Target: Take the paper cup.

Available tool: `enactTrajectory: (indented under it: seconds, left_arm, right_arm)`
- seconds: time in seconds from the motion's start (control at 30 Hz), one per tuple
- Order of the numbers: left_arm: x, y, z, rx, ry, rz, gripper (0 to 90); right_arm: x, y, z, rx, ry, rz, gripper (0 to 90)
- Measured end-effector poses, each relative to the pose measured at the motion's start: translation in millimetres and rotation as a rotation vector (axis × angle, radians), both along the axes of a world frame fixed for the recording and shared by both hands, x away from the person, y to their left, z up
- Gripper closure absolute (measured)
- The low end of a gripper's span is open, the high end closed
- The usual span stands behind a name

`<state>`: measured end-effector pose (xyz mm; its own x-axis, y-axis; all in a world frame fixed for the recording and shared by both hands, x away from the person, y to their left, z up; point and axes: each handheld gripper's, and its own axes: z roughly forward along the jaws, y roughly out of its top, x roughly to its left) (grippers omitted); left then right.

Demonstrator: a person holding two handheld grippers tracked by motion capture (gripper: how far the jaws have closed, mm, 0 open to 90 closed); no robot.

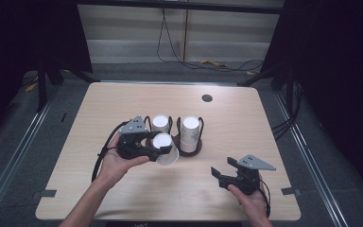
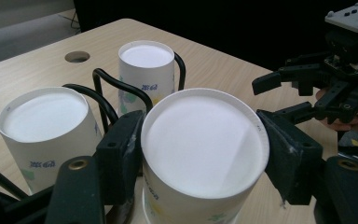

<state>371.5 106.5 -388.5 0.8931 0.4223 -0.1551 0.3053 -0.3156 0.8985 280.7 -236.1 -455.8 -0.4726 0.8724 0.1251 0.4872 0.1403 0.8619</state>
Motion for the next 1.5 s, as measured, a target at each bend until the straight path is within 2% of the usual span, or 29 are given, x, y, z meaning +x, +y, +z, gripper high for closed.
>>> enactTrajectory:
  seconds: [0.17,0.3,0.37,0.4,0.43,0.5,0.63,0.77,0.83,0.9,1.07,1.27,1.33,1.43,1.47,1.5]
  left_arm:
    - [0.0,0.8,-0.6,-0.009,0.016,-0.005,34.9]
    - [0.6,-0.8,-4.0,-0.038,0.034,-0.013,34.9]
    - [0.2,-2.7,-6.1,-0.025,0.024,-0.013,34.9]
    - [0.2,-2.7,-6.1,-0.025,0.024,-0.013,34.9]
    - [-0.1,-3.6,-7.4,-0.031,0.031,-0.023,34.9]
    - [-2.0,-6.3,-10.2,-0.017,0.033,-0.036,34.9]
    - [-2.8,-8.7,-12.8,-0.027,0.046,-0.054,34.9]
    - [-5.7,-11.6,-14.8,-0.032,0.04,-0.082,34.9]
    - [-6.8,-12.5,-16.7,-0.039,0.043,-0.087,34.9]
    - [-7.4,-13.0,-19.4,-0.064,0.066,-0.104,34.9]
    - [-8.5,-13.5,-21.7,-0.059,0.071,-0.126,34.9]
    - [-11.1,-16.9,-22.9,-0.055,0.08,-0.145,35.0]
    - [-12.8,-19.6,-23.5,-0.045,0.091,-0.133,35.1]
    - [-15.8,-22.9,-22.5,-0.025,0.095,-0.062,35.1]
    - [-18.1,-23.8,-21.5,-0.025,0.089,-0.004,35.1]
    - [-18.9,-24.4,-21.0,-0.035,0.092,0.0,35.1]
  right_arm:
    - [0.3,7.9,5.2,0.038,0.013,0.032,23.4]
    - [3.8,26.1,14.5,0.056,0.002,0.101,21.6]
    - [6.1,34.4,15.6,0.052,0.013,0.137,20.2]
    - [6.1,34.4,15.6,0.052,0.013,0.137,20.2]
    - [6.7,38.5,15.1,0.05,0.019,0.158,19.2]
    - [5.9,46.9,12.4,0.052,0.023,0.203,17.7]
    - [5.2,50.6,11.5,0.079,0.013,0.23,17.1]
    - [1.7,54.1,8.7,0.107,0.008,0.287,15.8]
    - [-0.6,55.6,7.2,0.102,0.003,0.309,15.5]
    - [-1.2,57.3,5.8,0.098,-0.001,0.324,15.4]
    - [-0.6,59.2,5.1,0.092,-0.008,0.335,15.4]
    - [-0.2,61.3,4.7,0.095,-0.02,0.375,14.7]
    - [1.3,62.8,3.4,0.085,-0.017,0.37,14.8]
    - [3.0,65.9,2.0,0.071,-0.011,0.357,14.8]
    - [3.6,67.2,2.0,0.063,-0.01,0.354,14.8]
    - [4.2,68.5,2.3,0.053,-0.012,0.349,14.8]
